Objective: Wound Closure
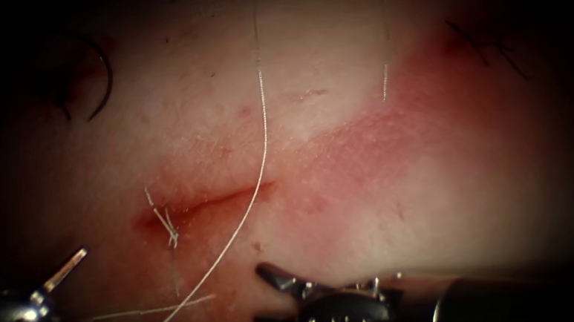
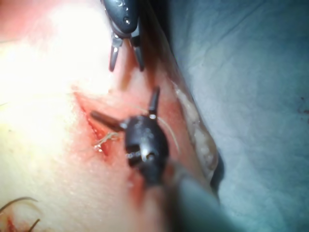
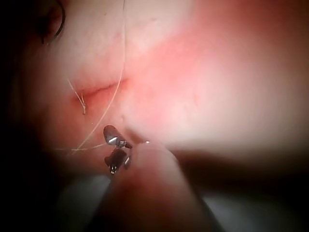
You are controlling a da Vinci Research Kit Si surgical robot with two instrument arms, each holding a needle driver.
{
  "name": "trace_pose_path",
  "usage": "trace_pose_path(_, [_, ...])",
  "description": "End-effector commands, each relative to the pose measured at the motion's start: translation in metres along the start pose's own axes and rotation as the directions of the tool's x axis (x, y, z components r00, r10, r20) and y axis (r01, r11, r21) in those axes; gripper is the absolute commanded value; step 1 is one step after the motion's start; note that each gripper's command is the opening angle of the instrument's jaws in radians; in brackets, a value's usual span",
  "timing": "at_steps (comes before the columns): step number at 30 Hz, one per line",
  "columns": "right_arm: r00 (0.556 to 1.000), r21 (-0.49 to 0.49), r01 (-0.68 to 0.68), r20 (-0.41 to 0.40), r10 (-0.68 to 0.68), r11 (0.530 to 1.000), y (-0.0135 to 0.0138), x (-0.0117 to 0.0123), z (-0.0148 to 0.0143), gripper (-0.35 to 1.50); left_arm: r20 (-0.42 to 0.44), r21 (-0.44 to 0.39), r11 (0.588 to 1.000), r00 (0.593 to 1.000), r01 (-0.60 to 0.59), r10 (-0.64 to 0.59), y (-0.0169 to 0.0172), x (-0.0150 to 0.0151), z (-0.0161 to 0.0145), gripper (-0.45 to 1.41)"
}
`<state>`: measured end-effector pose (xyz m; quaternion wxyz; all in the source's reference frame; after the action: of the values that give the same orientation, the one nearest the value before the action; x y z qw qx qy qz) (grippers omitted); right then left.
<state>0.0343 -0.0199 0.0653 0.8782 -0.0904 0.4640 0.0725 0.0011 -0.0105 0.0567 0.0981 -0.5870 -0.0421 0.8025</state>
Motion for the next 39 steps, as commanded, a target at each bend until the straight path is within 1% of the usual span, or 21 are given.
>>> trace_pose_path(1, [1.000, 0.001, -0.008, 0.001, 0.008, 1.000, -0.0008, -0.0002, 0.0007, 1.48, -0.004, -0.009, 1.000, 1.000, 0.010, -0.010, 0.0006, -0.0004, 0.0007, 1.25])
trace_pose_path(3, [1.000, 0.002, -0.008, 0.001, 0.008, 1.000, -0.0008, -0.0002, 0.0007, 1.48, -0.018, -0.036, 0.999, 0.999, 0.040, -0.041, 0.0008, -0.0001, 0.0004, 1.26])
trace_pose_path(7, [1.000, 0.004, -0.009, 0.000, 0.009, 1.000, -0.0006, -0.0002, 0.0003, 1.48, 0.008, -0.085, 0.994, 0.998, 0.067, -0.067, 0.0017, 0.0004, -0.0006, 1.26])
trace_pose_path(9, [1.000, 0.007, -0.012, 0.002, 0.012, 1.000, -0.0003, -0.0002, 0.0000, 1.48, 0.008, -0.091, 0.991, 0.995, 0.095, -0.094, 0.0015, 0.0008, -0.0012, 1.26])
trace_pose_path(10, [1.000, 0.006, -0.020, 0.001, 0.020, 1.000, 0.0000, -0.0001, -0.0001, 1.48, 0.006, -0.096, 0.989, 0.994, 0.112, -0.112, 0.0007, 0.0012, -0.0014, 1.26])
trace_pose_path(14, [1.000, 0.005, -0.022, -0.002, 0.022, 1.000, 0.0001, -0.0001, -0.0003, 1.48, -0.008, -0.061, 0.989, 0.990, 0.138, -0.139, -0.0013, 0.0012, -0.0010, 1.10])
trace_pose_path(15, [1.000, 0.005, -0.022, -0.002, 0.022, 1.000, 0.0001, -0.0001, -0.0003, 1.48, -0.008, -0.054, 0.989, 0.990, 0.139, -0.140, -0.0018, 0.0011, -0.0008, 1.03])
trace_pose_path(16, [0.999, 0.005, -0.034, -0.002, 0.034, 0.999, 0.0002, 0.0000, -0.0004, 1.48, 0.000, -0.037, 0.989, 0.990, 0.140, -0.140, -0.0028, 0.0006, -0.0004, 0.88])
trace_pose_path(19, [0.999, 0.006, -0.039, -0.001, 0.039, 0.999, 0.0006, 0.0002, -0.0005, 1.48, 0.024, 0.013, 0.990, 0.990, 0.139, -0.139, -0.0043, -0.0004, 0.0000, 0.81])
trace_pose_path(22, [0.999, 0.009, -0.041, -0.001, 0.041, 0.999, 0.0009, 0.0003, -0.0009, 1.46, 0.039, 0.058, 0.989, 0.990, 0.133, -0.135, -0.0060, -0.0027, 0.0008, 0.71])
trace_pose_path(24, [0.999, 0.012, -0.042, -0.003, 0.042, 0.999, 0.0011, 0.0001, -0.0014, 1.45, 0.034, 0.084, 0.987, 0.990, 0.136, -0.139, -0.0069, -0.0032, 0.0015, 0.71])
trace_pose_path(27, [0.999, 0.019, -0.050, -0.008, 0.050, 0.999, 0.0022, 0.0001, -0.0027, 1.36, -0.001, 0.134, 0.979, 0.988, 0.152, -0.153, -0.0084, -0.0029, 0.0030, 0.71])
trace_pose_path(28, [0.999, 0.016, -0.053, -0.012, 0.053, 0.998, 0.0024, 0.0001, -0.0029, 1.36, -0.003, 0.140, 0.981, 0.991, 0.136, -0.137, -0.0086, -0.0029, 0.0032, 0.69])
trace_pose_path(29, [0.998, 0.004, -0.057, -0.015, 0.057, 0.998, 0.0028, 0.0000, -0.0034, 1.36, 0.003, 0.143, 0.984, 0.994, 0.107, -0.109, -0.0088, -0.0030, 0.0035, 0.69])
trace_pose_path(32, [0.998, 0.003, -0.056, -0.014, 0.057, 0.998, 0.0026, -0.0001, -0.0036, 1.36, 0.008, 0.150, 0.983, 0.994, 0.108, -0.111, -0.0092, -0.0031, 0.0033, 0.68])
trace_pose_path(33, [0.998, 0.002, -0.056, -0.013, 0.056, 0.998, 0.0025, -0.0001, -0.0035, 1.38, 0.015, 0.161, 0.980, 0.993, 0.113, -0.117, -0.0102, -0.0032, 0.0031, 0.73])
trace_pose_path(34, [0.998, 0.001, -0.056, -0.013, 0.056, 0.998, 0.0024, -0.0001, -0.0034, 1.40, 0.020, 0.169, 0.979, 0.992, 0.116, -0.121, -0.0108, -0.0032, 0.0031, 0.73])
trace_pose_path(35, [0.998, 0.000, -0.056, -0.013, 0.056, 0.998, 0.0024, 0.0001, -0.0032, 1.41, 0.040, 0.204, 0.972, 0.991, 0.120, -0.131, -0.0123, -0.0034, 0.0029, 0.71])
trace_pose_path(36, [0.998, 0.000, -0.056, -0.012, 0.056, 0.998, 0.0023, 0.0001, -0.0033, 1.41, 0.049, 0.219, 0.968, 0.990, 0.121, -0.134, -0.0129, -0.0036, 0.0029, 0.69])
trace_pose_path(37, [0.998, 0.000, -0.056, -0.012, 0.056, 0.998, 0.0023, 0.0002, -0.0033, 1.41, 0.065, 0.230, 0.964, 0.987, 0.130, -0.149, -0.0135, -0.0039, 0.0029, 0.68])
trace_pose_path(39, [0.998, 0.000, -0.056, -0.012, 0.056, 0.998, 0.0021, 0.0003, -0.0033, 1.41, 0.097, 0.259, 0.939, 0.961, 0.228, -0.260, -0.0154, -0.0045, 0.0032, 0.66])
